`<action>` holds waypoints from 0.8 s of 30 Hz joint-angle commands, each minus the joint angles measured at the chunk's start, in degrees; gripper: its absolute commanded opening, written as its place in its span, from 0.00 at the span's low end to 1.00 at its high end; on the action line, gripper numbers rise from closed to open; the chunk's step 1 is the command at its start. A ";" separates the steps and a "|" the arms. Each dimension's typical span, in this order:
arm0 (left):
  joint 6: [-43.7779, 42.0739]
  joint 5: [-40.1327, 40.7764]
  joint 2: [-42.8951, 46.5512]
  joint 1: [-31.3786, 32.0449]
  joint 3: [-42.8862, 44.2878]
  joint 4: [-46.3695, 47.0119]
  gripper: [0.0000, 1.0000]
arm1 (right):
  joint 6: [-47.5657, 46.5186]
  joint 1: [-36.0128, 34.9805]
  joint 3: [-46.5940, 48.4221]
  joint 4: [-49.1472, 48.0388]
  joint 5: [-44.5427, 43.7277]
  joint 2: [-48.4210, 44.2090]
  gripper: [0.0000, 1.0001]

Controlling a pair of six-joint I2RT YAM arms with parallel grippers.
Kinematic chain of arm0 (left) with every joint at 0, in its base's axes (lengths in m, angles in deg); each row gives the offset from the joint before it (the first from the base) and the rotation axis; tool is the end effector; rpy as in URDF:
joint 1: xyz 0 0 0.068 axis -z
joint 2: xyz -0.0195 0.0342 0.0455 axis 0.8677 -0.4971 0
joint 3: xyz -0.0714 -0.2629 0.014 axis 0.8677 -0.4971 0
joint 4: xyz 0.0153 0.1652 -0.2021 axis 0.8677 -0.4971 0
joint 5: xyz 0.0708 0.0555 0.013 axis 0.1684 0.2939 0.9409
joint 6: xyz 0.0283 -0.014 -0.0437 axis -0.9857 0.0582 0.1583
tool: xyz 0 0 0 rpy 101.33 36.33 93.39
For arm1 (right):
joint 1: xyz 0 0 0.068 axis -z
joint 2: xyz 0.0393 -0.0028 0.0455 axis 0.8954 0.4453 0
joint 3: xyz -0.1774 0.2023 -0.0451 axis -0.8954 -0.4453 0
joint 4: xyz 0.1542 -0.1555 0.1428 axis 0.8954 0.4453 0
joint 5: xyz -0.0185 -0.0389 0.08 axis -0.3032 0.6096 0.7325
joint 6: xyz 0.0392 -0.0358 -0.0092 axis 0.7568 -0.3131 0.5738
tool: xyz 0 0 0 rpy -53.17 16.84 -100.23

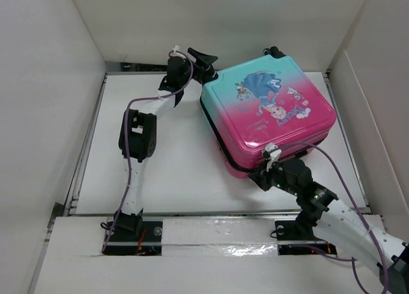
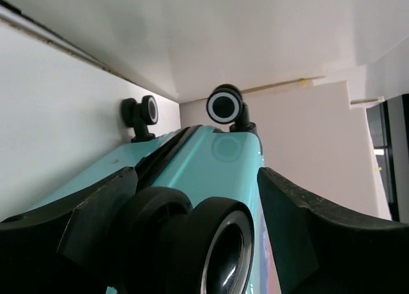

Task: Pack the luggage

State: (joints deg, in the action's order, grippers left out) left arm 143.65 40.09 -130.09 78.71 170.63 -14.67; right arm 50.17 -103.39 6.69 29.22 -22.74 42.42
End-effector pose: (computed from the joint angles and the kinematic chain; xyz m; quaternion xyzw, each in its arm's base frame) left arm 0.5201 -0.1882 0.2620 -0.1732 0.6489 -0.6116 0.4182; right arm 0.1118 0.1013 0.2093 -0.2763 0.7801 0.2884 0.4816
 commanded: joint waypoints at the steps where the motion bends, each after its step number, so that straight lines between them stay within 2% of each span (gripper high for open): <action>1: -1.75 -1.67 19.65 -0.42 8.22 9.14 0.72 | 0.27 -0.33 2.89 -5.64 -2.27 -0.85 0.14; 5: -3.33 -2.63 23.07 -0.94 5.24 10.00 0.71 | 0.53 -0.33 2.20 -5.90 -1.48 -0.23 0.14; 7: -6.24 -1.94 27.55 -0.95 -0.72 7.90 0.71 | 0.53 -0.33 1.93 -5.73 -1.04 -0.15 0.13; 11: -8.87 0.09 35.81 -2.44 -16.09 10.36 0.71 | 0.53 -0.33 0.79 -8.09 -0.77 -0.67 0.12; 12: -9.83 1.14 37.74 -3.22 -21.95 9.92 0.72 | 0.53 -0.33 0.70 -8.19 -0.60 -0.67 0.12; 14: -13.26 4.74 42.14 -3.23 -26.74 8.25 0.74 | 0.27 -0.33 0.70 -8.46 -0.42 -0.32 0.09; 19: -15.64 4.83 40.76 -4.54 -32.82 6.76 0.75 | 0.01 -0.33 1.93 -5.31 0.20 -0.23 0.01; 24: -16.95 6.50 43.72 -5.08 -41.58 8.95 0.72 | 2.64 -0.33 -0.18 -4.59 -0.33 -3.22 0.00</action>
State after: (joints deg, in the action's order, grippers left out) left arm 129.62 45.05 -88.41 74.21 133.76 -8.57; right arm 51.22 -103.50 6.16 26.67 -23.11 41.26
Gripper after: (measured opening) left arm 0.728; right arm 0.010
